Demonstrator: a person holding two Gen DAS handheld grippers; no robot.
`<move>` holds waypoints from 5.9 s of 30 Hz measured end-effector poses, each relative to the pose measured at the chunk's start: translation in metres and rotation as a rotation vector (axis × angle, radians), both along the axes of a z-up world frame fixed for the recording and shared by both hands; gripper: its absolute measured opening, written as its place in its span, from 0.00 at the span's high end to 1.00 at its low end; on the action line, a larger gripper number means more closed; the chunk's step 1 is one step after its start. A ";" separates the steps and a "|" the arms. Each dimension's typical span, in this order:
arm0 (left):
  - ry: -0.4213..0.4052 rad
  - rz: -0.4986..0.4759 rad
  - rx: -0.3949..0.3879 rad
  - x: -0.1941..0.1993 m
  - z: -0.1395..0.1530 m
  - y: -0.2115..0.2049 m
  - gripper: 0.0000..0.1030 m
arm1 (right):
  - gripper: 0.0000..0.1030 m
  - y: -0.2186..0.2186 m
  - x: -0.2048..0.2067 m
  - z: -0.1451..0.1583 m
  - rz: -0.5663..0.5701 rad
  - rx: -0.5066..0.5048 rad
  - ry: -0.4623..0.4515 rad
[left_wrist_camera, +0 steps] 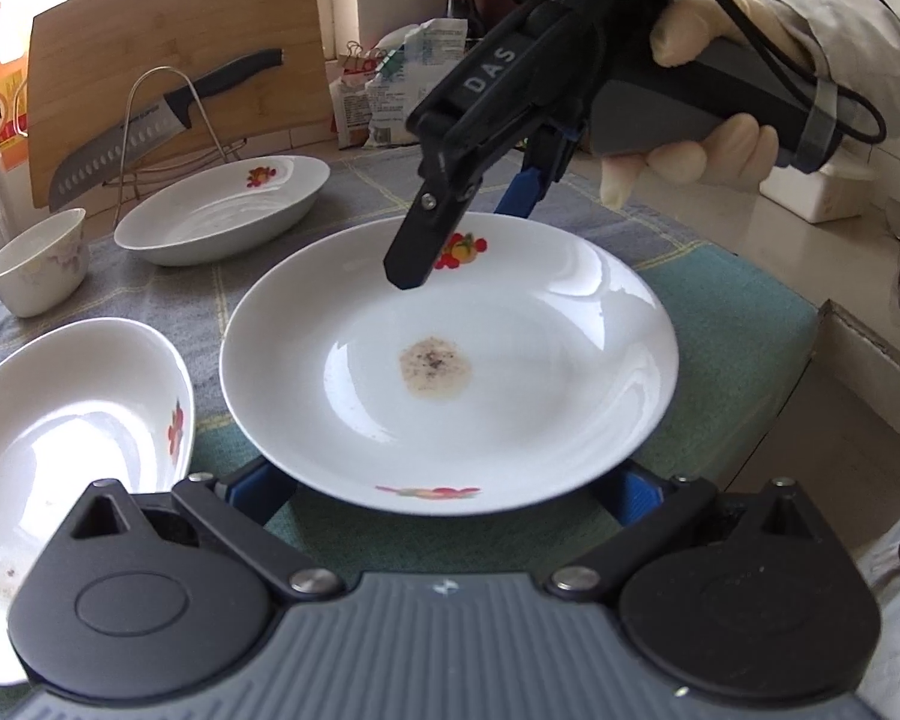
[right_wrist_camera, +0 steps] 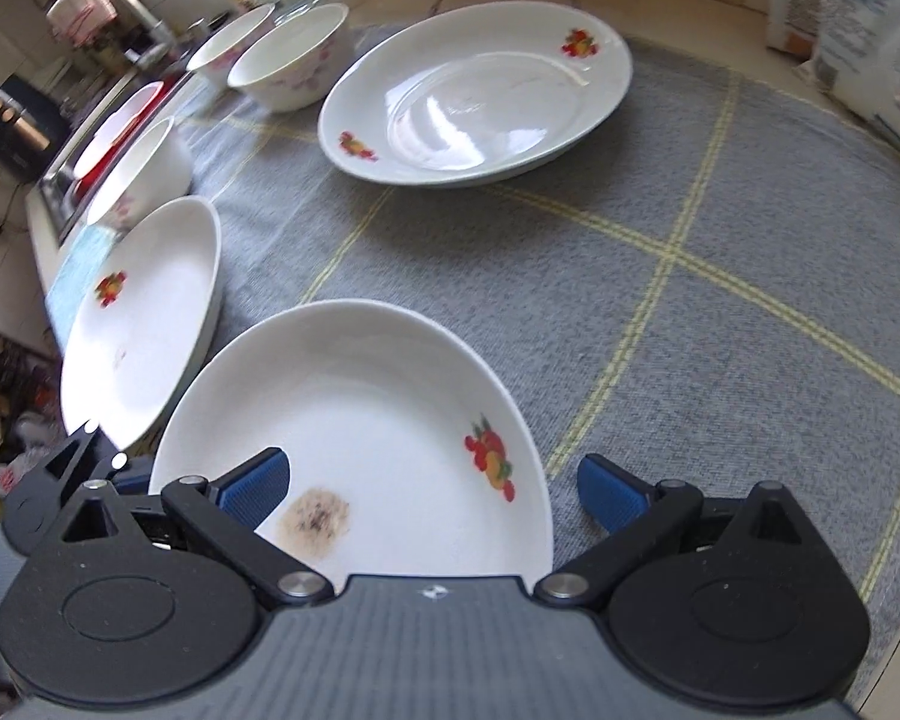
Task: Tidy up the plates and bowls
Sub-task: 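Lift the stained plate by its rim with the right gripper, then carry the stained plate toward the green tin and lower it, then open the right gripper to release the stained plate, then grasp the rim of another flowered white plate with the right gripper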
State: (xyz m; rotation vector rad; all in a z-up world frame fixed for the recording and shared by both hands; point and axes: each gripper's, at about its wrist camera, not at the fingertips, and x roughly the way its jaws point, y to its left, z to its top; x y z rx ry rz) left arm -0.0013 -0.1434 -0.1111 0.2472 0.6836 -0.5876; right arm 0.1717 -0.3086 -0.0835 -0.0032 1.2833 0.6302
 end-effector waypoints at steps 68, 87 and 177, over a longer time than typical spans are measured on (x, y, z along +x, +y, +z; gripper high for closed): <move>0.008 -0.196 0.018 0.088 0.025 -0.080 0.01 | 0.01 -0.120 0.036 0.029 -0.078 0.164 0.035; 0.019 -0.212 0.020 0.123 0.011 -0.113 0.01 | 0.01 -0.163 0.062 0.014 -0.133 0.147 0.029; -0.031 0.063 -0.011 -0.002 0.001 0.200 0.01 | 0.00 0.178 -0.023 0.000 -0.017 0.037 -0.109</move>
